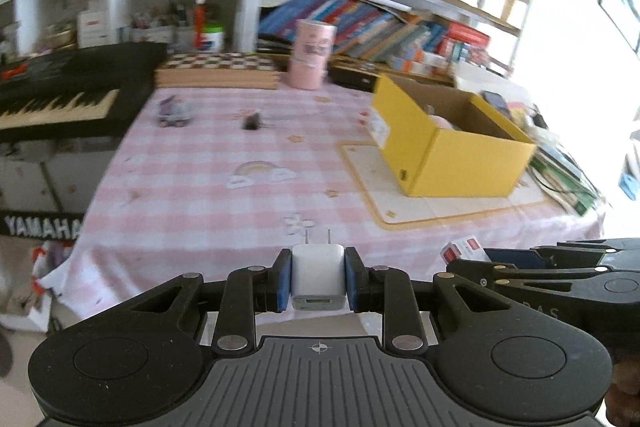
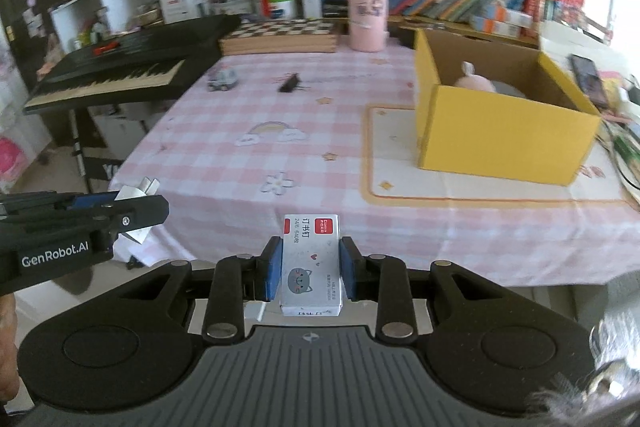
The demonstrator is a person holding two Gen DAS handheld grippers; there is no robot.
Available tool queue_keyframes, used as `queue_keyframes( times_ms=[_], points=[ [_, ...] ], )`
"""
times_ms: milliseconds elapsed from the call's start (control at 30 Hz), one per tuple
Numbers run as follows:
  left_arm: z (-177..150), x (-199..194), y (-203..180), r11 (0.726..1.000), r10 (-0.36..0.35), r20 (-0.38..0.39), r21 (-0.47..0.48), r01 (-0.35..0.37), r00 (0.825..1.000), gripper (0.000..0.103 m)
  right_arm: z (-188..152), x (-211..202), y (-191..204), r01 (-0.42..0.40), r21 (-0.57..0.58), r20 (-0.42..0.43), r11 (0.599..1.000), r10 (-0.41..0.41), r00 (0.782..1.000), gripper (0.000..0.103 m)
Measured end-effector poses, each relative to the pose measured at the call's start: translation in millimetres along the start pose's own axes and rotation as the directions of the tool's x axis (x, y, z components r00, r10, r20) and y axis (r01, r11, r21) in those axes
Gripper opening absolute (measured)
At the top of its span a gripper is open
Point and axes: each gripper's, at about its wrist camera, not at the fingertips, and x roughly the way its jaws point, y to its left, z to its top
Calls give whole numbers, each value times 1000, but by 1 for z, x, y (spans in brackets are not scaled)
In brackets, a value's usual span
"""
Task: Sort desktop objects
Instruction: 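Carry the charger plug and small white box toward the yellow box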
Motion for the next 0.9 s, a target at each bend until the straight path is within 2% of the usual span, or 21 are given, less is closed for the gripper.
queue_keyframes(
  times_ms=[433, 600, 900],
  points=[
    [7, 25, -33, 988, -127, -55, 79, 131, 990, 25, -11, -10, -38, 116, 129, -29, 985, -113, 993, 28],
    [10, 35, -42, 984, -141, -71, 101, 148, 987, 25, -11, -10, -44, 122, 138, -28, 983, -120, 992, 28],
    [21, 48, -60, 984, -126, -64, 117, 132, 990, 25, -1, -1, -66, 104, 138, -20, 985, -103, 995, 28]
  ],
)
